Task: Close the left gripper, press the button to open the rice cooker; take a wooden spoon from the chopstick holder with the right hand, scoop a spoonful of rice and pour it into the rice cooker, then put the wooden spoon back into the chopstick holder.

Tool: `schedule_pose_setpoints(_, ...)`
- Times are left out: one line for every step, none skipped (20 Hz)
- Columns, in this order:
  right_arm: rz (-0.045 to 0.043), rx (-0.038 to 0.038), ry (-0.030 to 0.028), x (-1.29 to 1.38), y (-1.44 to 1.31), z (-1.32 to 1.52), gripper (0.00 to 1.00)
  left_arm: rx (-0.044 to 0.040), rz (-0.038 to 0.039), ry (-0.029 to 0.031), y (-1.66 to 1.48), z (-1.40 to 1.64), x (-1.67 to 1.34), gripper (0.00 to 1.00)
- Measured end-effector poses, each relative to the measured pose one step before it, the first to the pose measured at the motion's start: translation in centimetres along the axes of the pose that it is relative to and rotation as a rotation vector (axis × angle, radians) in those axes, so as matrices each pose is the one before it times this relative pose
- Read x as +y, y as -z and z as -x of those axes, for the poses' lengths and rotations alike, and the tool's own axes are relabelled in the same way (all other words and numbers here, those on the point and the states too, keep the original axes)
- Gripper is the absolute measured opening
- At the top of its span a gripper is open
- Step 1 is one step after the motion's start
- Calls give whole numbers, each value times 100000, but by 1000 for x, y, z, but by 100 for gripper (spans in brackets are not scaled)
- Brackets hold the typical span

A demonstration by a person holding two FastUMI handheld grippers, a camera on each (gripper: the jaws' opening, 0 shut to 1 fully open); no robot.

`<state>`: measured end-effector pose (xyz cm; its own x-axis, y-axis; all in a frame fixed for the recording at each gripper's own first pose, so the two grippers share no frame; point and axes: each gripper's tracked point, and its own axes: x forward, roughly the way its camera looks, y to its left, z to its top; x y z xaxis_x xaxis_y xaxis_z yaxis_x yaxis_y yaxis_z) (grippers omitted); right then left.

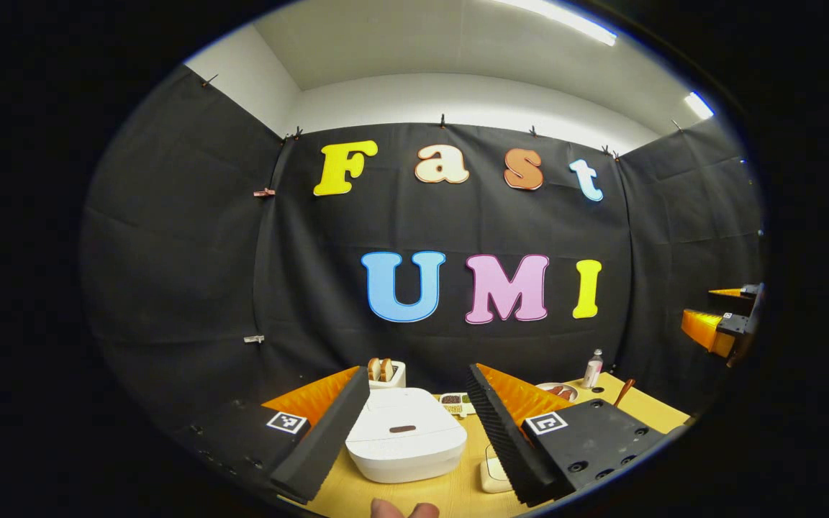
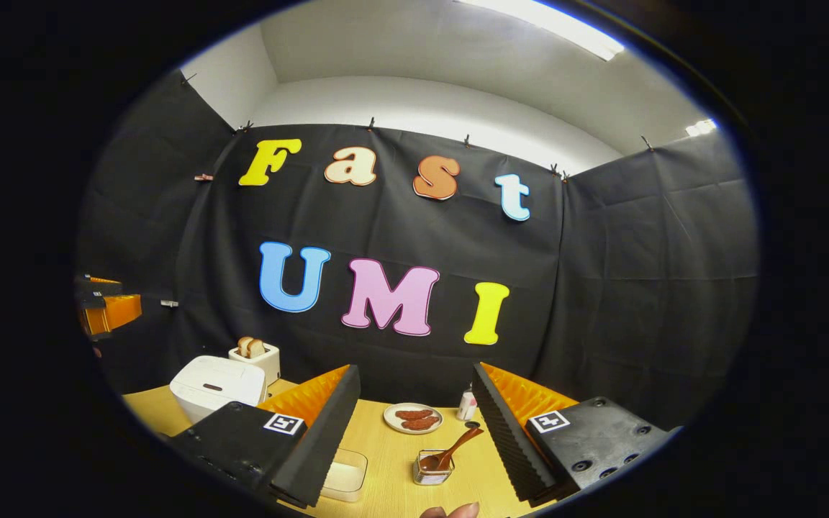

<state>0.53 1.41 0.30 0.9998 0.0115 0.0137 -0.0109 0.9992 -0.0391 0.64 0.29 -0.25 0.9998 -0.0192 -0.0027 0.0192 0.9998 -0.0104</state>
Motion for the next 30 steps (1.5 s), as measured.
schedule_pose_setpoints(361, -145, -14, 62, -63, -19, 96, -131, -160, 1433, -66, -19, -145, 95)
schedule_pose_setpoints(503, -84, 113, -39, -29, -36, 97, -572, -317, 924, -57, -88, -115, 94)
schedule_pose_setpoints(503, -5, -52, 62, 50, 2, 97, -741, -251, 404, -188, -38, 61, 93)
schedule_pose_setpoints(491, -15, 211, -58, 67, -41, 98, -522, 222, 1382, -47, -320, 20, 84)
schedule_pose_setpoints(404, -30, 11, 14, 3, -37, 98, 251, 836, 4247, 24, -95, -728, 73)
schedule_pose_setpoints(261, 6, 280, -81, 137, 12, 97, 913, 766, 3408, 462, -109, -749, 58)
schedule_pose_setpoints(187, 166, 107, -15, 31, -19, 97, 1459, 287, 1801, 417, -271, 15, 53)
schedule_pose_setpoints(169, 205, 296, -41, 53, -148, 97, 2212, -104, 1127, 705, -214, 329, 39)
schedule_pose_setpoints(197, 144, 432, -93, 24, -95, 97, 2123, -515, 1077, 700, -407, 181, 33)
schedule_pose_setpoints(199, 1, 560, -186, 33, -87, 97, 1426, -278, 1390, 534, -422, 21, 24)
schedule_pose_setpoints(375, -33, 235, -72, 8, -113, 98, 1268, 175, 1383, 331, -182, 62, 17)
schedule_pose_setpoints(774, 77, 256, -126, 139, -86, 97, 619, 495, 2182, 409, -712, 63, 8)
schedule_pose_setpoints(1023, 15, 349, -167, 123, -73, 97, 590, 401, 2730, 274, -389, -132, 8)
schedule_pose_setpoints(850, 218, 772, -335, 64, -144, 98, 459, 113, 1888, 251, -680, 338, 7)
schedule_pose_setpoints(203, 126, 948, -362, 87, -84, 98, 690, -106, 1016, 202, -631, 565, 7)
schedule_pose_setpoints(-362, 44, 1065, -385, 54, 46, 98, 1468, -407, 1356, 517, -803, 622, 7)
schedule_pose_setpoints(-416, 251, 948, -258, 167, -38, 98, 2558, -857, 760, 586, -1048, 544, 7)
schedule_pose_setpoints(-70, 450, 965, -226, 331, -221, 97, 2235, -718, 481, 623, -1049, 806, 7)
schedule_pose_setpoints(321, 580, 979, -257, 313, -114, 97, 2155, -151, 911, 535, -1070, 602, 7)
schedule_pose_setpoints(342, 588, 960, -292, 328, -98, 97, 1433, 95, 735, 507, -1105, 545, 7)
schedule_pose_setpoints(171, 658, 815, -227, 339, -61, 97, 1939, 507, 1170, 568, -1218, 451, 7)
schedule_pose_setpoints(39, 756, 791, -164, 229, -153, 98, 2421, 505, 1590, 907, -1275, 404, 7)
schedule_pose_setpoints(-19, 543, 730, -173, 177, -4, 97, 2392, 265, 1182, 763, -1193, 524, 7)
schedule_pose_setpoints(9, 213, 1050, -332, 73, -50, 97, 3047, 679, 954, 962, -1144, 616, 7)
schedule_pose_setpoints(169, 46, 1112, -305, 78, 107, 97, 3017, 1232, 1213, 1175, -1169, 542, 7)
schedule_pose_setpoints(319, -8, 1328, -484, 184, 116, 98, 3344, 1764, 976, 1049, -1106, 510, 7)
schedule_pose_setpoints(379, 240, 1182, -319, 150, 21, 98, 2881, 1596, 496, 877, -1018, 729, 7)
schedule_pose_setpoints(351, 397, 879, -249, 154, 85, 98, 2880, 1260, -662, 848, -1024, 840, 7)
schedule_pose_setpoints(492, 649, 885, -237, 273, 39, 98, 3078, 1330, -816, 866, -969, 772, 7)
schedule_pose_setpoints(426, 547, 960, -262, 172, 10, 97, 2648, 1471, -742, 635, -804, 683, 7)
